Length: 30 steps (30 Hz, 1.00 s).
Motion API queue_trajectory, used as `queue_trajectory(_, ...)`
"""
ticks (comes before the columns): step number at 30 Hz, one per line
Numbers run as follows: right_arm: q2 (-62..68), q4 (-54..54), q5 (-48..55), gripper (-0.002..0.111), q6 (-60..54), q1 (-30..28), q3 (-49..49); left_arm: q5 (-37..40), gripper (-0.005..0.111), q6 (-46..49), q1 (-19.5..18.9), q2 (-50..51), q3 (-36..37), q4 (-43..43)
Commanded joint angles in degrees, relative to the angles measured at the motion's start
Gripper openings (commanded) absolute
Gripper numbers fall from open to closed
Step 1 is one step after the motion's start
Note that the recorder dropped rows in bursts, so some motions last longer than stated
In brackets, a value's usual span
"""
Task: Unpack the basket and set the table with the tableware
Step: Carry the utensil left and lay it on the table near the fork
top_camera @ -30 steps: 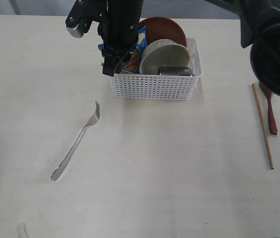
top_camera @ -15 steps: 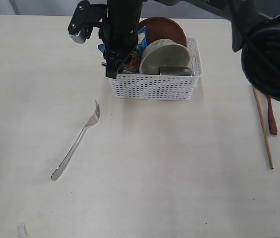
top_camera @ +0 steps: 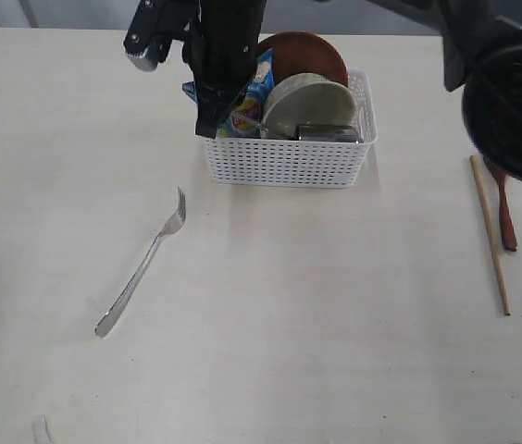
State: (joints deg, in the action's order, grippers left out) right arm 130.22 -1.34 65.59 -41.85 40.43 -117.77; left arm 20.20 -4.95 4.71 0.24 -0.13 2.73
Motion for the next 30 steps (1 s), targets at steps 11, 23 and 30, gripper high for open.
queue_trajectory(11, -13.1, 4.1, 0.8, -0.001, -4.2, 1.5, -0.1, -0.6, 0.0, 0.2, -0.2, -0.2, 0.1, 0.4)
queue_trajectory(23, -14.5, -1.9, -1.1, -0.001, -7.5, 12.3, -0.1, -0.6, 0.0, 0.2, -0.2, -0.2, 0.1, 0.4)
queue_trajectory(30, -14.5, -2.5, -1.9, -0.001, -16.2, 20.2, -0.1, -0.6, 0.0, 0.2, -0.2, -0.2, 0.1, 0.4)
